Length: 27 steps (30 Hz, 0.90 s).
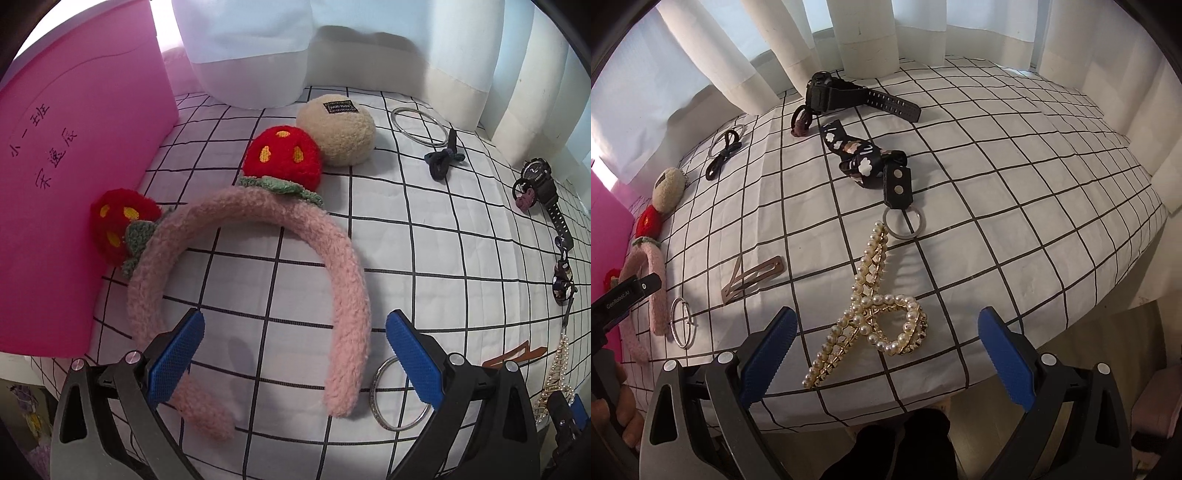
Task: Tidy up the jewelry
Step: 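Grasp the pink strawberry headband with the left tool while the right tool grasps the pearl claw clip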
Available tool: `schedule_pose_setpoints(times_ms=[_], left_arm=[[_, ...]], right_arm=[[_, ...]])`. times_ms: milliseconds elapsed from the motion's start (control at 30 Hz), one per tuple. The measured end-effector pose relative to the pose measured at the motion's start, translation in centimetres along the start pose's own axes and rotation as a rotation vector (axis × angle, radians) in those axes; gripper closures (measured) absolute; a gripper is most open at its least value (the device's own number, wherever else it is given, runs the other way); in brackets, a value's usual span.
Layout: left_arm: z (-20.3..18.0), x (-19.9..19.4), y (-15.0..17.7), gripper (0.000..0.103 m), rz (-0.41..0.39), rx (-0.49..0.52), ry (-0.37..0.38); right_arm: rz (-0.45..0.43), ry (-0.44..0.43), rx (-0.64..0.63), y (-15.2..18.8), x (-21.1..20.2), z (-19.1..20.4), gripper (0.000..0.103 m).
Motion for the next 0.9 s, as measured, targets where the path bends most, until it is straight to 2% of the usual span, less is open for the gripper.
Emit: schedule_pose_setpoints(times_ms=[267, 433, 900], left_arm=[[-0.5, 1.5, -0.8, 0.006, 0.001, 0.036, 0.010], [-0.6, 2.3, -0.9, 0.006, 0.004, 0.040, 0.018], [-1.1, 3.5, -2.6, 0.005, -0.006, -0.011, 0.034]], right_arm=[[0.011, 0.058, 0.082, 0.8, 1.3, -1.2, 0.009], [0.031, 0.077, 0.087, 1.3, 2.2, -1.1, 0.009], [-0.039, 0.098, 0.077, 1.7, 2.0, -0.5, 0.009]])
Point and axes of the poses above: each gripper's, at about its wrist camera, not at the fingertips, and x roughly the way its jaws point, z to its left, y to its underside, the point moved 8 cm from there along x, roughly the way its jaws point, and after that the axes turned 1 degree about -y, right-handed, at the moved point
